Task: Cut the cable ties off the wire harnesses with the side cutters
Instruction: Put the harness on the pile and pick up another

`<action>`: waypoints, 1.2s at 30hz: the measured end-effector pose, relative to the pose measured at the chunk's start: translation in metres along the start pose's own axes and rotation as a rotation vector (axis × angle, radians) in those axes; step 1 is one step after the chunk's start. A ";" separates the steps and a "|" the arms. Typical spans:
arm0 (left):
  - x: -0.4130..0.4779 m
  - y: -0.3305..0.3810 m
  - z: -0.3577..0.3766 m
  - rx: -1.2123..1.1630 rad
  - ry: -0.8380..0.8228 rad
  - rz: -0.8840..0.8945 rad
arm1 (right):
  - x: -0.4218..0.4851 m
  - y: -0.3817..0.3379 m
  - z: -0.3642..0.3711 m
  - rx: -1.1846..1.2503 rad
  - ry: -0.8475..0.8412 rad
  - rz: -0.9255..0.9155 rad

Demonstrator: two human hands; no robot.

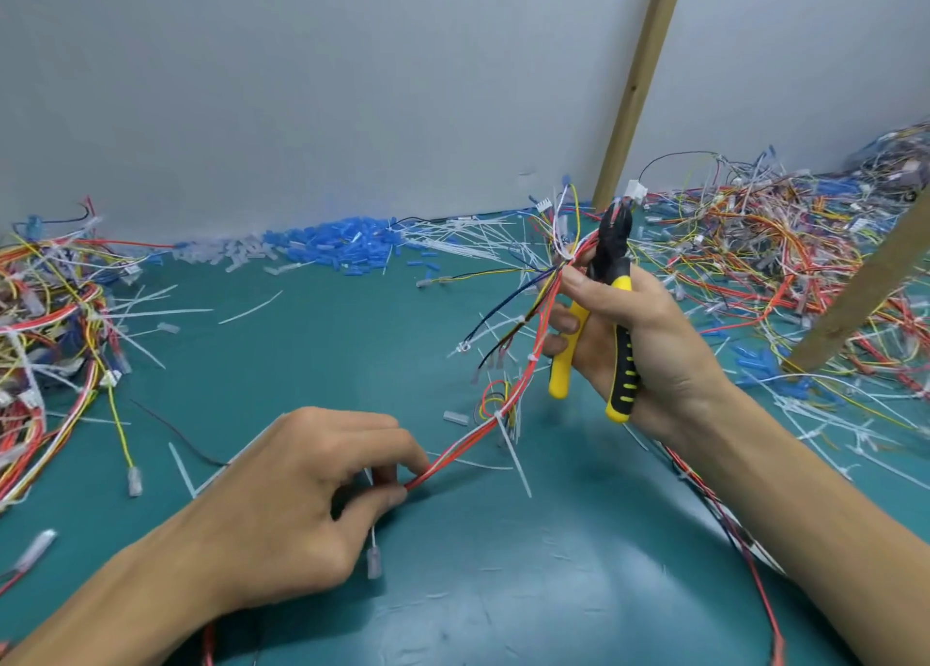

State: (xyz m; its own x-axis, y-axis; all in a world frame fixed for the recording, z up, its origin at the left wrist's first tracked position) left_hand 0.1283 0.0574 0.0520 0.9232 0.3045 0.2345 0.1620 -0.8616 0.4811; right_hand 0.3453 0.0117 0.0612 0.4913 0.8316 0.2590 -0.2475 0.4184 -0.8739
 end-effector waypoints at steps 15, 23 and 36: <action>0.001 -0.003 0.007 -0.005 0.003 -0.045 | -0.002 -0.019 0.006 -0.415 -0.050 -0.235; -0.001 0.004 0.009 0.046 -0.012 0.005 | -0.012 -0.032 0.025 -0.728 -0.107 -0.421; 0.001 0.008 0.010 0.096 0.029 0.045 | -0.021 -0.024 0.035 -0.973 -0.148 -0.523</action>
State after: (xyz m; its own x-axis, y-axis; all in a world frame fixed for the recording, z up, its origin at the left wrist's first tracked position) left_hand 0.1339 0.0471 0.0474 0.9201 0.2751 0.2790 0.1546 -0.9092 0.3866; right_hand 0.3123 -0.0031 0.0914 0.2232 0.6994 0.6790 0.7523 0.3194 -0.5762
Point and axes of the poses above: each hand's wrist, its own x-axis towards the middle knuckle, its own z-axis out of the palm, y = z × x, the point moved 10 cm from there along x, towards the middle knuckle, and after that the axes turned 7 degrees about -z, right-handed, at the moved point
